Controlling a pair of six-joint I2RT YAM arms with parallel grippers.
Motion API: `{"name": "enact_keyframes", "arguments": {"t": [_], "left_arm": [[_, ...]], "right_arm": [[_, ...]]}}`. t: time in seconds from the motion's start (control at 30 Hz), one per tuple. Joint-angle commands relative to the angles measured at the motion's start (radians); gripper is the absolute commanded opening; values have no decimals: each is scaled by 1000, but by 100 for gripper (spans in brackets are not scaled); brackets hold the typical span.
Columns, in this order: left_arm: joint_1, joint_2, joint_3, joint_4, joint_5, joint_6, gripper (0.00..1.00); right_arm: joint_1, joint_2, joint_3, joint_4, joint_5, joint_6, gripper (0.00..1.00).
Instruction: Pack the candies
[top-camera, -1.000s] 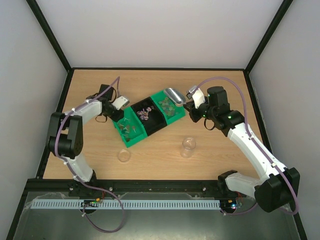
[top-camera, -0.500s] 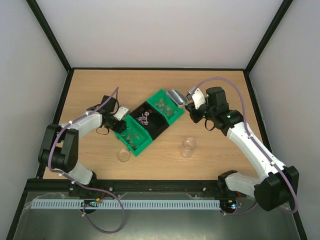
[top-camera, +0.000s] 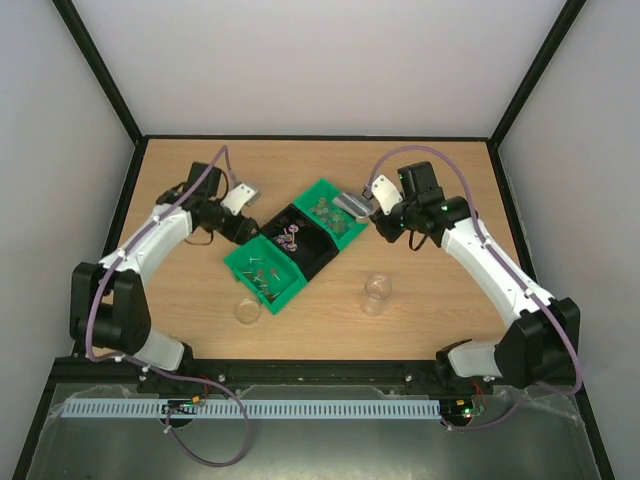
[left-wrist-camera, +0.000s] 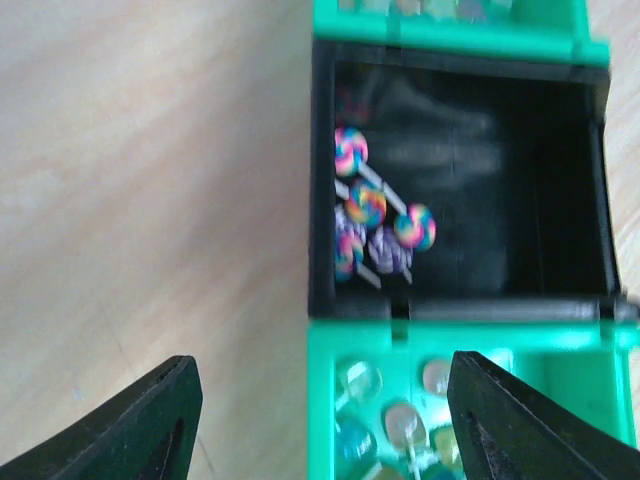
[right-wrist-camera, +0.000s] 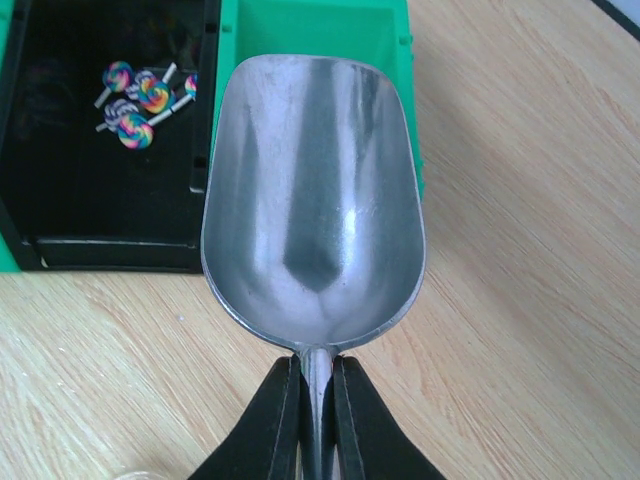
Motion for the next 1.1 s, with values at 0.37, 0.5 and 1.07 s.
{"name": "enact_keyframes", "arguments": {"t": [0.37,0.5,1.07], "left_arm": [[-49,318,372,-68,80,-62,65],[-66,310,331,-47,70,-58,64],[-170,494,404,-16,-69,-154,49]], "right_arm": [[-4,208,163,-273,51,-68,1],[-4,288,266,-367,55,-41,1],[-2,300,284,-393,76,-38,1]]}}
